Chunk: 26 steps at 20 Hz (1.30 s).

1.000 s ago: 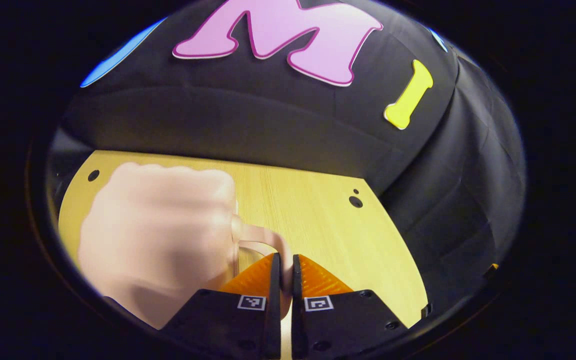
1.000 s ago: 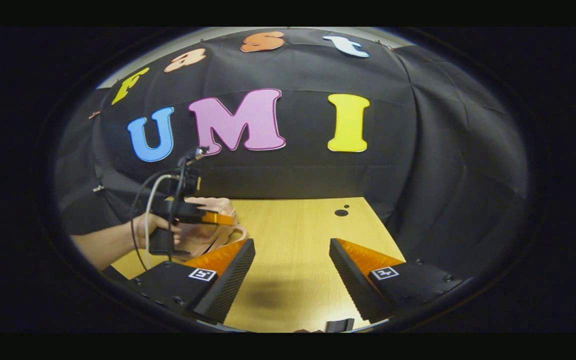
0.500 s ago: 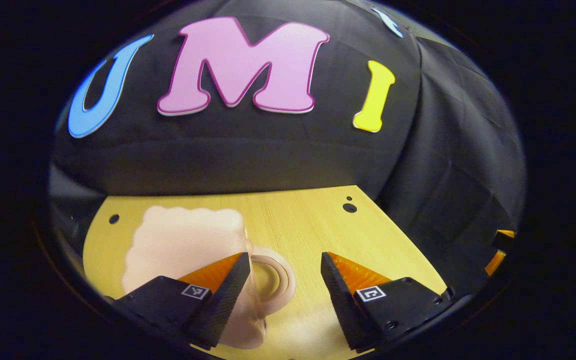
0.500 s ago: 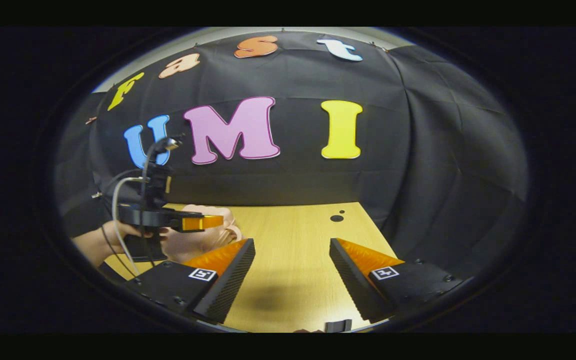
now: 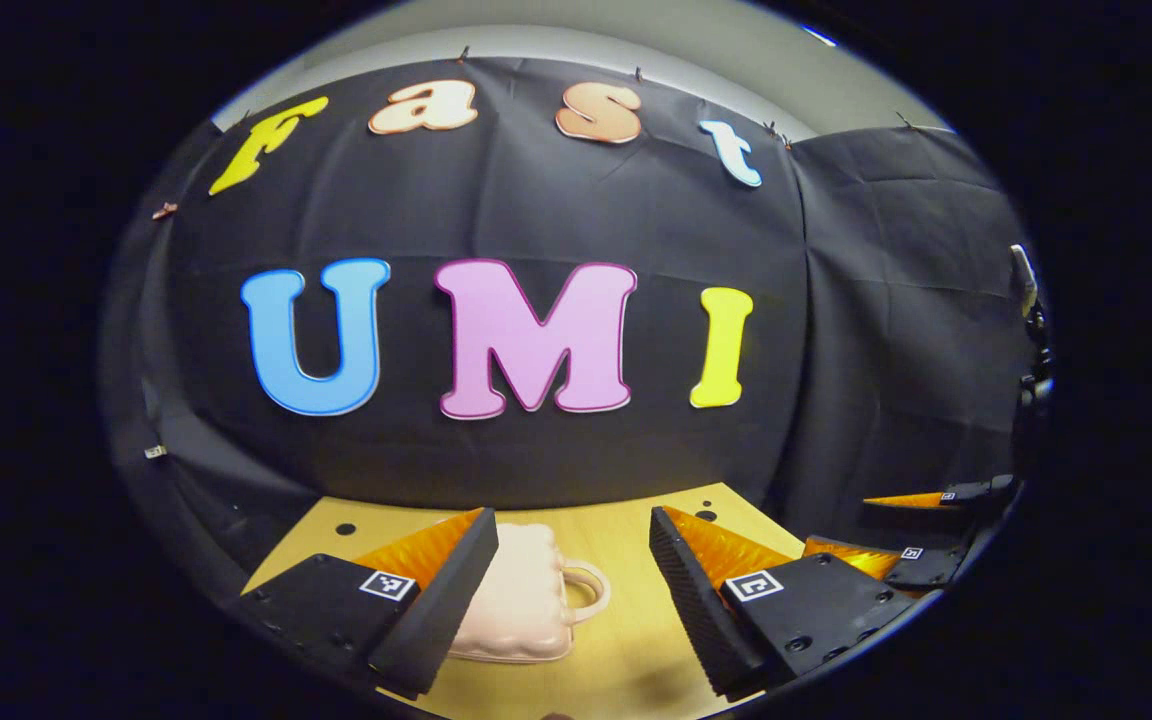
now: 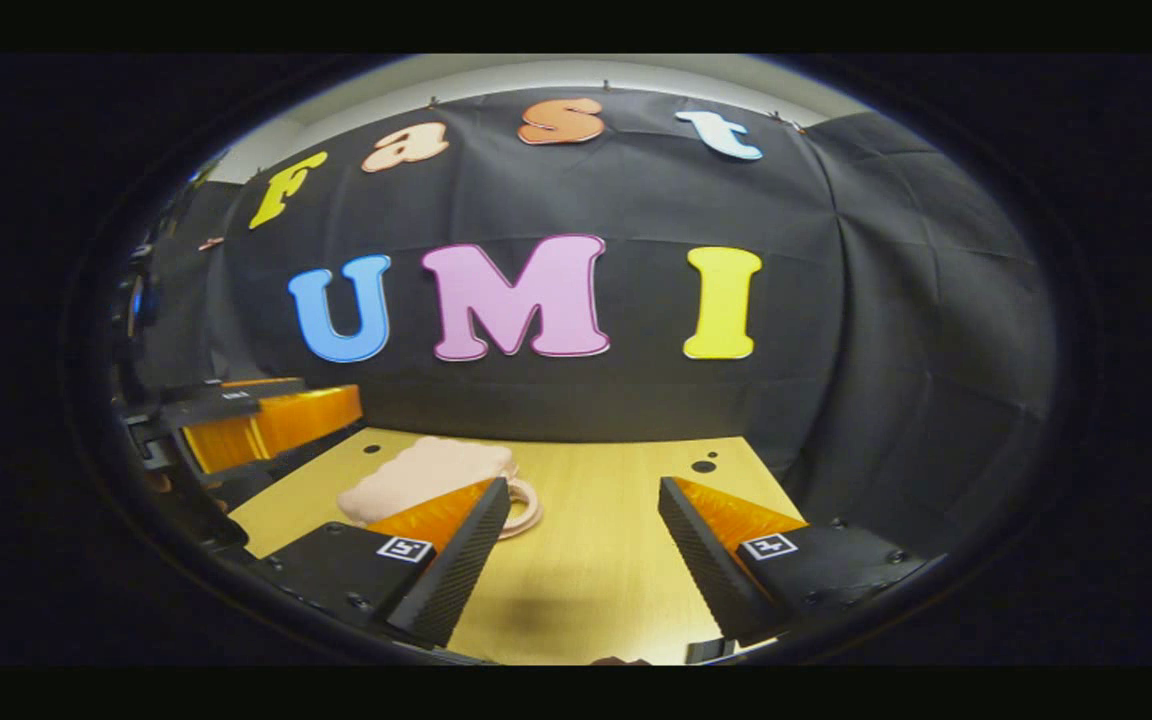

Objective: First open the suitcase, pack the skin care products into it, and then close the suitcase.

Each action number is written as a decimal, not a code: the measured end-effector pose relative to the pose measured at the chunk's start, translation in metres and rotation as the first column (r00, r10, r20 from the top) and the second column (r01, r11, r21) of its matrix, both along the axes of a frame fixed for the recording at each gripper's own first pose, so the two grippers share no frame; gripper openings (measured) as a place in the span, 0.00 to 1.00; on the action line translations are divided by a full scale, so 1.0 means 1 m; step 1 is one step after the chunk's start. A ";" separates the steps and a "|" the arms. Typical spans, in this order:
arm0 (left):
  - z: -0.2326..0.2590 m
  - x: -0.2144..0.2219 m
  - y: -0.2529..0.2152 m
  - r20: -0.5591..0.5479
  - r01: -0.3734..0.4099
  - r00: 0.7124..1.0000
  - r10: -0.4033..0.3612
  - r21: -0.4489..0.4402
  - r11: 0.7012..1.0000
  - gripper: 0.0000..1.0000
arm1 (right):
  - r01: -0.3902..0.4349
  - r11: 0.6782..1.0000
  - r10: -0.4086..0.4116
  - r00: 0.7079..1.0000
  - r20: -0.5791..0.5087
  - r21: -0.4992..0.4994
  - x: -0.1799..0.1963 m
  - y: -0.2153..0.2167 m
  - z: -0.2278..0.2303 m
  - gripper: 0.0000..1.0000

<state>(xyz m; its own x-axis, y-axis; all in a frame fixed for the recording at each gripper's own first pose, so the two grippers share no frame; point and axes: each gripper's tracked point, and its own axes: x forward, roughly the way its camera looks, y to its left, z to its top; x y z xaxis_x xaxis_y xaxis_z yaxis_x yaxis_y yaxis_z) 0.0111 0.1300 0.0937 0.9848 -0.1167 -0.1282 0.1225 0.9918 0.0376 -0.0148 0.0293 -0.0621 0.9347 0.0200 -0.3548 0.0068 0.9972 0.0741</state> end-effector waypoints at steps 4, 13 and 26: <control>0.031 -0.051 0.028 0.112 -0.047 0.992 0.052 -0.050 0.998 0.96 | 0.016 0.999 -0.019 0.998 0.066 0.046 -0.014 0.026 0.026 0.95; 0.043 -0.065 0.040 0.181 -0.032 0.983 0.040 -0.048 0.998 0.96 | 0.016 1.000 -0.021 0.976 0.216 0.027 -0.025 0.058 0.055 0.95; 0.029 -0.073 0.078 0.149 -0.091 0.983 0.106 -0.108 0.990 0.96 | 0.037 0.999 -0.035 0.964 0.264 -0.001 -0.031 0.059 0.071 1.00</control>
<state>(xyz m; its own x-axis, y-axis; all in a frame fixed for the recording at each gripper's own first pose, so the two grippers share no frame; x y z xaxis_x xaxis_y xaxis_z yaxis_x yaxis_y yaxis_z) -0.0616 0.2084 0.1222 0.9992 -0.0229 0.0328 0.0245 0.9984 -0.0517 -0.0457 0.0886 0.0088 0.9953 -0.0170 -0.0954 0.0239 0.9971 0.0722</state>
